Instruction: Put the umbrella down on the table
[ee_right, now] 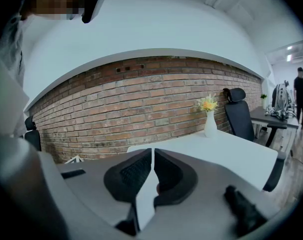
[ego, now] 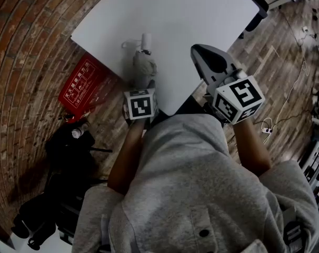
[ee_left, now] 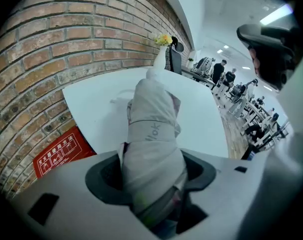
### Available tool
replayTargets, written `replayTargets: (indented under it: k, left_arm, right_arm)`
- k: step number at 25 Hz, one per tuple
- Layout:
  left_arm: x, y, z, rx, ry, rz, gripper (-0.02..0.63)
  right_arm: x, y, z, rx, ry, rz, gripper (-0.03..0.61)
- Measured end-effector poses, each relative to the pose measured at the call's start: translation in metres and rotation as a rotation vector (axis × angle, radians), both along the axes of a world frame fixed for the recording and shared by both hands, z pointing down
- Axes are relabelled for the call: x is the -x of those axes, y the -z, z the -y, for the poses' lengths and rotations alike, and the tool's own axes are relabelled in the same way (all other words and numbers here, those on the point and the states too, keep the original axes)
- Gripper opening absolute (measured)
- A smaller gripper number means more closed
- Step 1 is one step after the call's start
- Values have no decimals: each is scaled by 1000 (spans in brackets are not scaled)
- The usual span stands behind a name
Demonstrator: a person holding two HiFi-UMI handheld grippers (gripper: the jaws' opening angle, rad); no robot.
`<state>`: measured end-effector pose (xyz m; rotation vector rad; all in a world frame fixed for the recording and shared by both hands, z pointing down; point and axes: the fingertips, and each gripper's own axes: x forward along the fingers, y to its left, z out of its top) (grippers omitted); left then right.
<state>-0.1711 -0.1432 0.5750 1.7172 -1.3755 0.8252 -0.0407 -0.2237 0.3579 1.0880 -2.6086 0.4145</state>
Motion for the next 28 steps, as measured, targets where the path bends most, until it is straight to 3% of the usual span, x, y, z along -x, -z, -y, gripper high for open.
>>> replayTargets:
  k: [10, 18, 28]
  left_arm:
    - [0, -9, 5, 41, -13, 30, 284]
    - [-3, -8, 6, 30, -48, -9, 313]
    - [10, 33, 3, -102, -20, -47, 330]
  right_arm:
    - [-4, -2, 7, 11, -4, 2, 32]
    - [4, -2, 10, 7, 9, 5, 32]
    - [-1, 2, 6, -17, 11, 2, 32]
